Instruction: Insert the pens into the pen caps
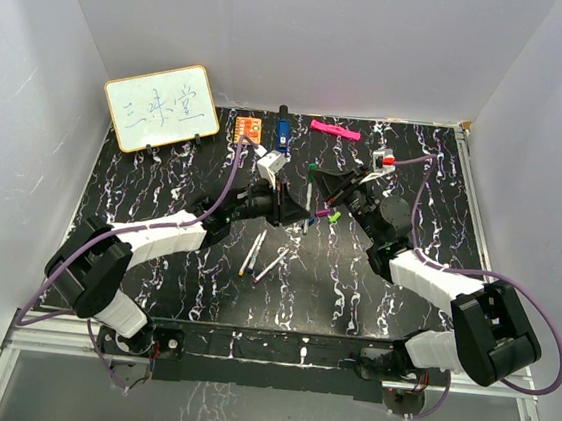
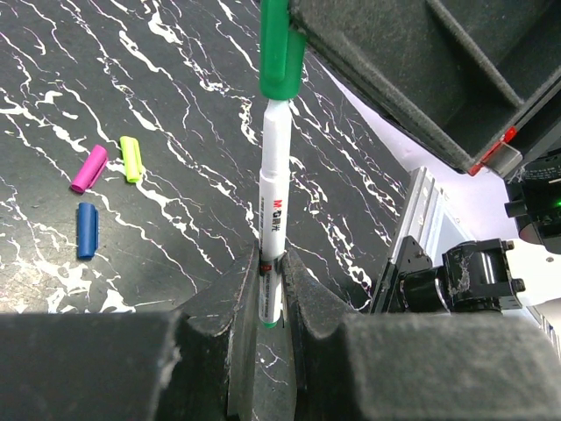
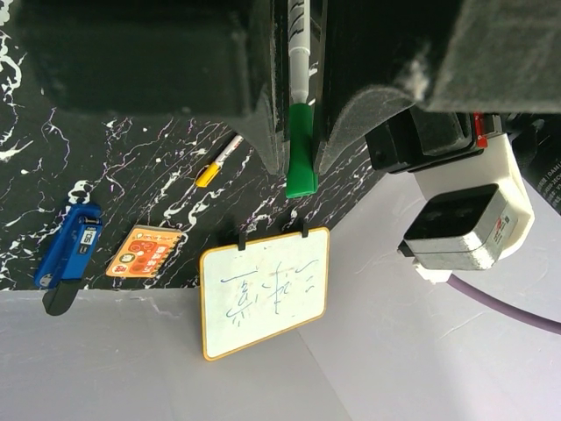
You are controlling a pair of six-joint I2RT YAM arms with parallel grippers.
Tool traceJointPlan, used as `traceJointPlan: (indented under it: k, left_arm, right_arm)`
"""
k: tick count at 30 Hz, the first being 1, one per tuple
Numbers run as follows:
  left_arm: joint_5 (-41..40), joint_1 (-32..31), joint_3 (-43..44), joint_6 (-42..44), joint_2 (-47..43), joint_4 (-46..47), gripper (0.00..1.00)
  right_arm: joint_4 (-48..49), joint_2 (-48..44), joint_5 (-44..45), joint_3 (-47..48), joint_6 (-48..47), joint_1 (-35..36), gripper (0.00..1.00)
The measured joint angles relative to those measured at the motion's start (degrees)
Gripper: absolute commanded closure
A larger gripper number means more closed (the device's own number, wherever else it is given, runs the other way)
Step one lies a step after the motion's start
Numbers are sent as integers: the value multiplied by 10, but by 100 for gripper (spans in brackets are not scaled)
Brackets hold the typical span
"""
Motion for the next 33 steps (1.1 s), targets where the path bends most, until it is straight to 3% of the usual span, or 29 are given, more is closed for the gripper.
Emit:
traceJointPlan:
  k: [33]
  left_arm:
    - [-42,2,0,-7,-2,29,100]
  right_arm:
    - [-19,9,-39,-2,-19,6,100]
